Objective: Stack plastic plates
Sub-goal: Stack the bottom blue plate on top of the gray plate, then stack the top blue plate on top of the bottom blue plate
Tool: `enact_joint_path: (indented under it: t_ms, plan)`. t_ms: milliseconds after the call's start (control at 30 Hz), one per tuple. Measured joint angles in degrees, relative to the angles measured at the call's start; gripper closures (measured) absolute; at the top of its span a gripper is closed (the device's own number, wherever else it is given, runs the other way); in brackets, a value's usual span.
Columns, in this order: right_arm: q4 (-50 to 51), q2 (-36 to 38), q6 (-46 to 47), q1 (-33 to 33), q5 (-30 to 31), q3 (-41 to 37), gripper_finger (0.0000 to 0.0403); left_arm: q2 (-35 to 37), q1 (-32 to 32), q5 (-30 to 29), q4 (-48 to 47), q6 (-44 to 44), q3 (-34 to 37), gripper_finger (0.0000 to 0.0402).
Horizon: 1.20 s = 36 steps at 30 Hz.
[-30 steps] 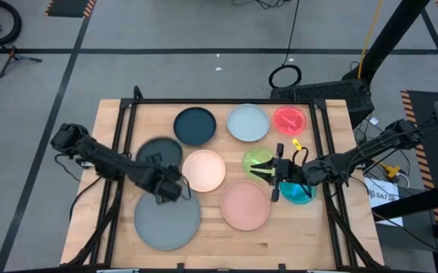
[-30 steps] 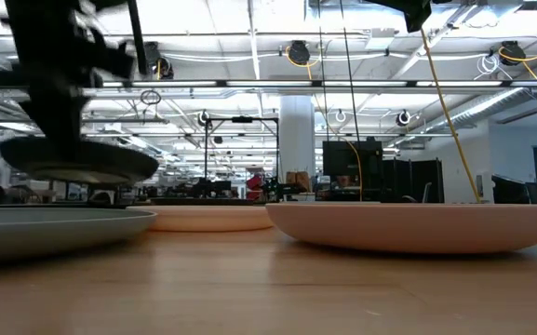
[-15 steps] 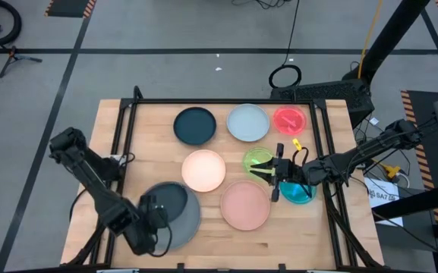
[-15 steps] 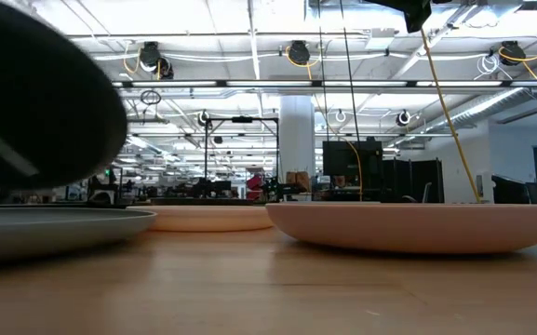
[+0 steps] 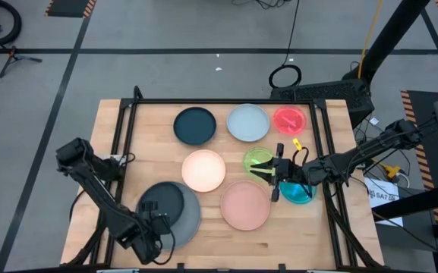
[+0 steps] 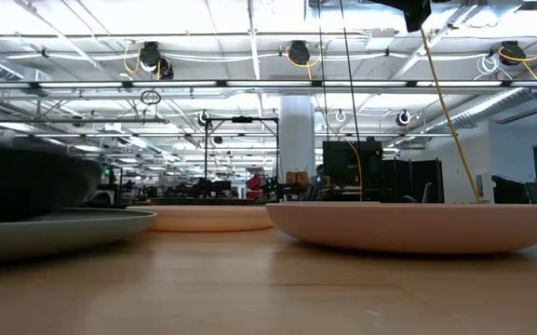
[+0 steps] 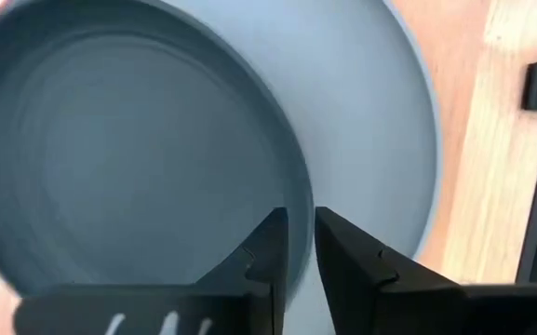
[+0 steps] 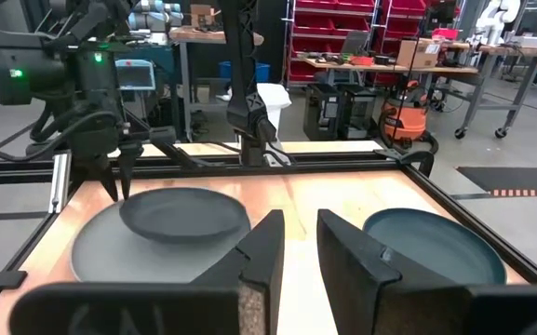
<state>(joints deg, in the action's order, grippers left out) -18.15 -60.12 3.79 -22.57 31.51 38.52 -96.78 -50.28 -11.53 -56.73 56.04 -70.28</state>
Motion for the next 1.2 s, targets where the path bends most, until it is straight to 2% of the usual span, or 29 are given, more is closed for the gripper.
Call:
enact_joint_path:
  t_ms: [167, 300, 433, 567, 633, 767, 967, 1100, 1200]
  plan:
    - [0.0, 0.0, 0.0, 0.0, 0.0, 0.0, 0.0342, 0.0, 0.0, -0.2, 0.0, -1.0, 0.0, 0.0330]
    - [0.0, 0.0, 1.4, 0.0, 0.0, 0.0, 0.0342, 0.1, 0.0, -2.9, 0.0, -6.4, 0.0, 0.0328]
    - [0.0, 0.0, 3.4, 0.0, 0.4, 0.0, 0.0342, 0.4, -0.8, -13.4, -0.1, -16.1, 0.0, 0.0328]
    - [0.2, 0.0, 7.1, 0.1, 4.3, 0.0, 0.0342, 3.7, -1.0, -23.5, -0.6, -25.4, 0.0, 0.0328]
    - [-0.2, -0.9, 8.5, 0.6, 6.2, 0.0, 0.0342, 7.0, -1.0, -28.2, -0.5, -30.7, 0.6, 0.0328]
    - [0.4, -3.6, 12.0, 3.3, 6.2, 0.8, 0.0342, 16.1, -0.4, -35.6, 1.4, -39.0, 4.3, 0.0328]
    - [3.3, -10.9, 16.0, 7.1, 4.2, 6.1, 0.0342, 30.8, 1.3, -43.3, 8.5, -41.1, 14.8, 0.0328]
    - [10.3, -15.8, 18.6, 11.6, 4.2, 12.8, 0.0342, 37.9, 3.1, -50.9, 13.3, -40.9, 21.6, 0.0328]
    - [18.9, -19.0, 19.4, 16.8, 2.5, 19.5, 0.0342, 41.3, 5.3, -53.8, 13.3, -40.8, 24.3, 0.0328]
